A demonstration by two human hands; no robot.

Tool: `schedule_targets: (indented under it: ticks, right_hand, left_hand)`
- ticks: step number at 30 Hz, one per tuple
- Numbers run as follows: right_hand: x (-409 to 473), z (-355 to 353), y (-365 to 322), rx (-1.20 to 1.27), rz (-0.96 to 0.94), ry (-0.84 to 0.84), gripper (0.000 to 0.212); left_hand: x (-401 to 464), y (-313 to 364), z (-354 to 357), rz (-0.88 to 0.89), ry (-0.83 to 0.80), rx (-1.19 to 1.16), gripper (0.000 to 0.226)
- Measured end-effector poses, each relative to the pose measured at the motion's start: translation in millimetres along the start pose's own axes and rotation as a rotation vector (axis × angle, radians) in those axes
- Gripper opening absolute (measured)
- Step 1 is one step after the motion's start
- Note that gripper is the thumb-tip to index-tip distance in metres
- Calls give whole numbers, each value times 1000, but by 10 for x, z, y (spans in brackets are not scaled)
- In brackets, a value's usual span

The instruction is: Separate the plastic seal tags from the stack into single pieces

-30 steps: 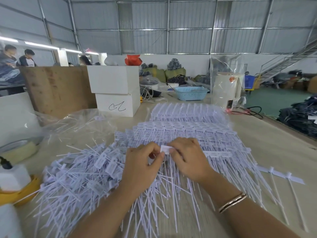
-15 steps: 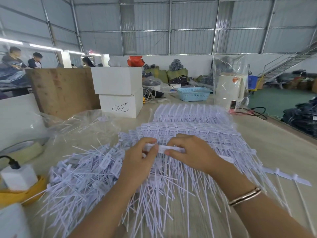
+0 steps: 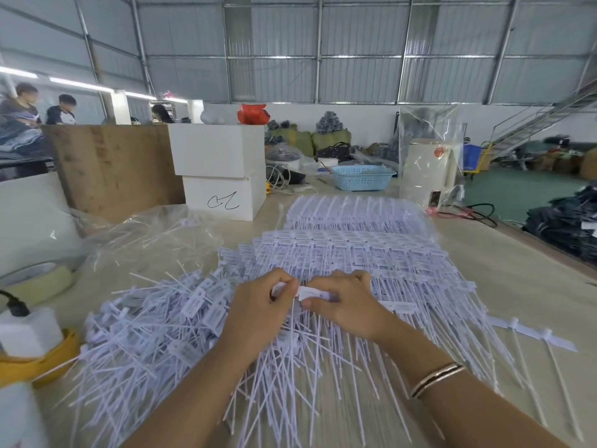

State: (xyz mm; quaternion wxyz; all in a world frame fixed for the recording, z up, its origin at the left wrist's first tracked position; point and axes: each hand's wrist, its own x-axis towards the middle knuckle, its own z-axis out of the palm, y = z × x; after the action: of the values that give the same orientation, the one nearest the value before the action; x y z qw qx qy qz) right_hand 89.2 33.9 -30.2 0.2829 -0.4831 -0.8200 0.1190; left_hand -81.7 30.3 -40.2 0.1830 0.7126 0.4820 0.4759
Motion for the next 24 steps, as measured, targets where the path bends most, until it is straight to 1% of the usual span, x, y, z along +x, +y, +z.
schedule_targets:
  ticks: [2,5,9,11,13,16,18,21,22,24]
  right_hand:
    - [1,-10,-40,2,5,24,26]
    - [-26,22,-77,-15,-53,139,26]
    - [-68,65,-139,-126,-175,351,20]
    - [-81,77,-154,-230,-224,434,18]
    - [-92,81,-157,-350,-266,487,24]
    - [-81,52,-167,-417,-313,547,19]
    - [-77,47,-189,-383,-328,550,20]
    - [-56,3,-181,-219,-321,555,25]
    - [-56,-32,-157,-127,-287,579,25]
    - [-67,-129,-49,23,-205,625,27]
  left_hand:
    - [6,16,-21,-28,-12,-22,18]
    - [34,63,-68,-71,-32,-81,21]
    - [39,126,-107,-124,-28,-159,23]
    - [19,167,-101,-135,-28,-172,24]
    - [-8,215,-88,-152,-31,-217,27]
    - [-25,234,-101,-133,-6,-224,28]
    - [-31,236,-100,-89,-12,-229,28]
    - [-37,241,-82,-75,-60,-321,30]
    - [-31,242,-96,-100,-52,-387,34]
    - [10,226,-180,-152,35,-521,41]
